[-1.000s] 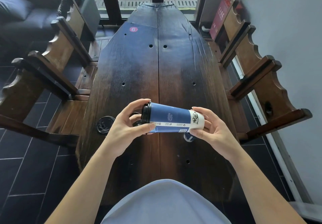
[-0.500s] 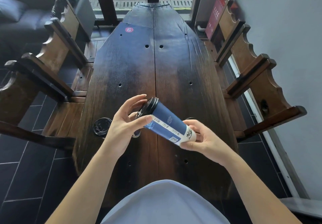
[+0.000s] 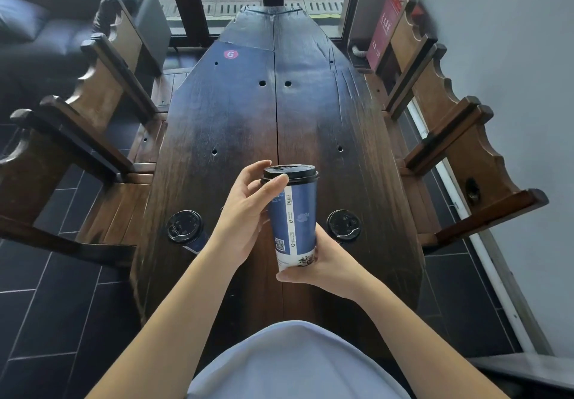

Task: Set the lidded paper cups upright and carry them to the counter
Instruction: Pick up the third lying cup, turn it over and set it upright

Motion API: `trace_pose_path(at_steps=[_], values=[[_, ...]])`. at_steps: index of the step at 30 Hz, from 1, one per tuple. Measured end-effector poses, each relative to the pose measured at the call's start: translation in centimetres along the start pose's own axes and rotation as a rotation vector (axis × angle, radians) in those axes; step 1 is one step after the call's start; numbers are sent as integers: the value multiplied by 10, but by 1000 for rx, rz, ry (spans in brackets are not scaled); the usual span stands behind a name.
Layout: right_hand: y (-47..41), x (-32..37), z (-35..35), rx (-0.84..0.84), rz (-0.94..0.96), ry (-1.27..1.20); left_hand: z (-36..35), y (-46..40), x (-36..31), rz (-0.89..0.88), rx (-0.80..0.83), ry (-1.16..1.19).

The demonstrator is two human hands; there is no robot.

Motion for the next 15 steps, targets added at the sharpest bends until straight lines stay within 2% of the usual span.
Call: trace_pose_path(at_steps=[8, 11, 13, 15], values=[[1, -7, 0, 21, -27, 37, 1, 1, 5, 44, 23, -43], [3, -8, 1, 88, -32, 31, 1, 1, 6, 44, 12, -53], [5, -8, 9, 143, -36, 8, 2, 1, 7, 42, 8, -50], [4, -5, 26, 113, -24, -72, 3, 2, 8, 45, 11, -62]])
Point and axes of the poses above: each hand's wrist, its own y-axis away from the middle knuckle, its own z-axis out of the back of the hand, x = y × z, the point moved 6 cm from there along -y, towards the middle knuckle, and after that the axes turned 12 degrees about y, right-handed, at the moved point
